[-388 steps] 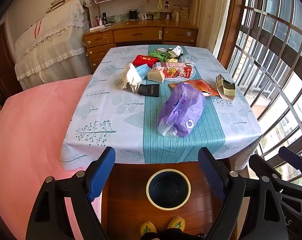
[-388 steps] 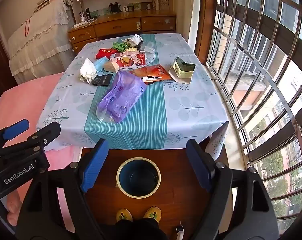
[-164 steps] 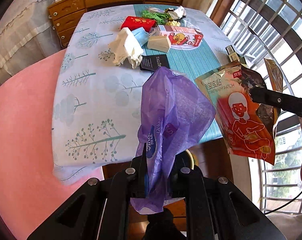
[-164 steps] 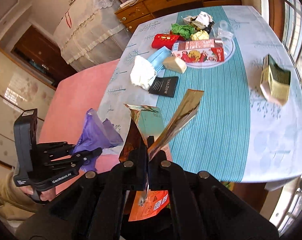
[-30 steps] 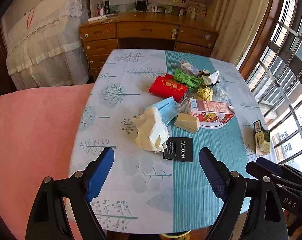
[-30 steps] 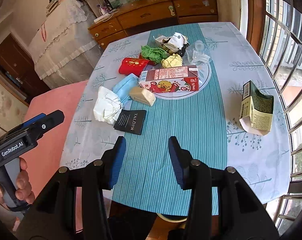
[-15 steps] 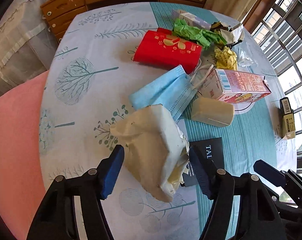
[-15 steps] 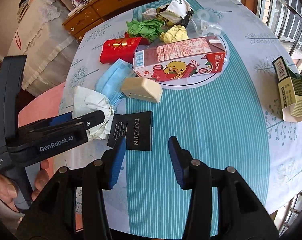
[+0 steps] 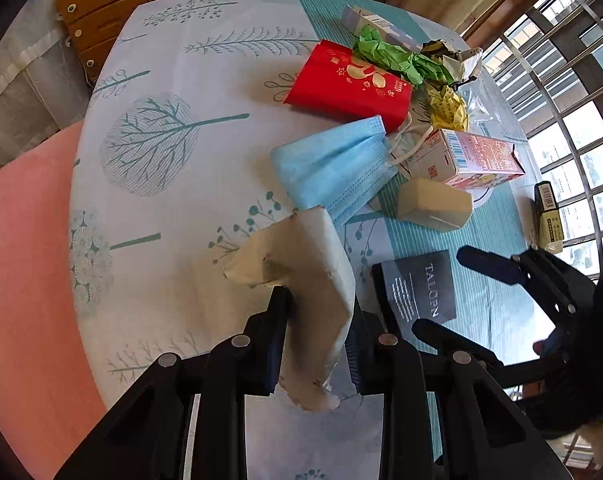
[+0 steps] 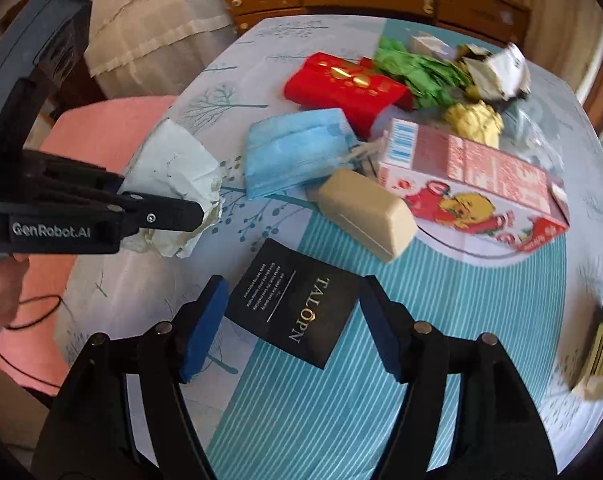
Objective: Collect trash
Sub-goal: 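Grasp the white tissue with the left tool while the right tool grasps the black TALOPN card, then carry the tissue and black card down over the bin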
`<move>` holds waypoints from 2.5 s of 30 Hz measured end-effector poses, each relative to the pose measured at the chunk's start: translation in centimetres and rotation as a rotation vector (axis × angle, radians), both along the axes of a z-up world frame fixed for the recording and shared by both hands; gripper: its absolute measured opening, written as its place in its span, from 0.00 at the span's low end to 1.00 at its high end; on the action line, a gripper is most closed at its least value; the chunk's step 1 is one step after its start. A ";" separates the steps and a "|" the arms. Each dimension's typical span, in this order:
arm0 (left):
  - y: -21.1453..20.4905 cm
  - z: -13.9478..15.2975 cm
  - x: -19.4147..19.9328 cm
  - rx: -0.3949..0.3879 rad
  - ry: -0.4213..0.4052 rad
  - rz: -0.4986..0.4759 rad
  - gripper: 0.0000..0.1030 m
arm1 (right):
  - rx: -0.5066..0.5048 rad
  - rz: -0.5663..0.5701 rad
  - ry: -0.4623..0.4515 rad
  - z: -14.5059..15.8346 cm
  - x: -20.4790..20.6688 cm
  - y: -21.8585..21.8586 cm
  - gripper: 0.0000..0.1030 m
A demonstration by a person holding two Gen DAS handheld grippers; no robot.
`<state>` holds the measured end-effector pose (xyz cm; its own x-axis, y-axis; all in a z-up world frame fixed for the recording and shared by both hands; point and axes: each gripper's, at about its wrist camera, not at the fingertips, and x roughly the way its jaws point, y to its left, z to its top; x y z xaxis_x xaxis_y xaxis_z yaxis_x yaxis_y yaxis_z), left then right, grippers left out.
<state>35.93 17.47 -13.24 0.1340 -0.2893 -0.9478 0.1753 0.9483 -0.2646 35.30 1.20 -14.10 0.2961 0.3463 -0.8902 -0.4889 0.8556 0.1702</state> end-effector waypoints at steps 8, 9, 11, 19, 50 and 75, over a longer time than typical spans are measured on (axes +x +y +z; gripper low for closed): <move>2.3 -0.4 -2.3 0.010 0.039 0.033 0.25 | -0.093 0.310 -0.008 -1.9 1.4 2.3 0.67; 2.3 -0.4 -2.4 0.012 0.038 0.035 0.25 | -0.103 0.341 -0.018 -2.0 1.5 2.5 0.68; 2.3 -0.3 -2.6 0.014 0.038 0.038 0.25 | -0.129 0.400 -0.033 -2.3 1.5 3.0 0.69; 2.7 -0.2 -2.6 0.001 0.051 0.057 0.25 | -0.193 0.602 -0.025 -2.7 0.2 3.9 0.70; -0.2 1.3 -3.9 -0.008 0.025 -0.029 0.25 | -0.100 0.207 0.072 -2.2 2.0 0.3 0.50; -14.9 6.7 -29.3 0.031 -0.087 0.079 0.25 | 0.134 0.076 -0.041 6.5 -24.3 -15.1 0.50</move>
